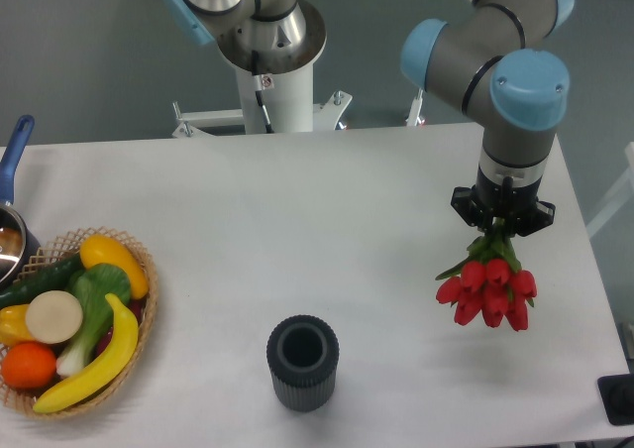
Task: Insert the flowers into the vase
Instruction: 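Lift the red tulip bunch with the gripper and swing toward the vase, then lower the tulip stems into the dark grey vase opening, then push the tulips deeper into the vase and open the gripper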
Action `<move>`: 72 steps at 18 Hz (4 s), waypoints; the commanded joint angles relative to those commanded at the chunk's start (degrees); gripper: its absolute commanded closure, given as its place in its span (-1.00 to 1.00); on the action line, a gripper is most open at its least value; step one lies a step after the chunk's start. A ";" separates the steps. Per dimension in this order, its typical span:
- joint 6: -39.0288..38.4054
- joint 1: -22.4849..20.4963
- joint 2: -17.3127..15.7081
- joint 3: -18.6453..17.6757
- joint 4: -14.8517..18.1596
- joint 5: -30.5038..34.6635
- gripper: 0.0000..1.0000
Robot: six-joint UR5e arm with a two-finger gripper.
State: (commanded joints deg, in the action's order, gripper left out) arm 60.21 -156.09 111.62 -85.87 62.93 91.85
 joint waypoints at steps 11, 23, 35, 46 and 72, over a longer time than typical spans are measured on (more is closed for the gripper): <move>-7.90 -0.26 0.97 5.54 -9.21 -18.25 1.00; -18.37 1.04 1.58 7.29 -19.68 -56.06 1.00; -17.93 5.71 6.94 14.24 -22.24 -76.38 0.90; -15.74 6.42 10.11 13.10 -22.24 -75.85 0.80; 0.52 6.68 10.46 -4.39 -22.24 -75.67 0.41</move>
State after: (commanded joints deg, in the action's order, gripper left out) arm 60.73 -149.41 122.08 -90.26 40.69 16.17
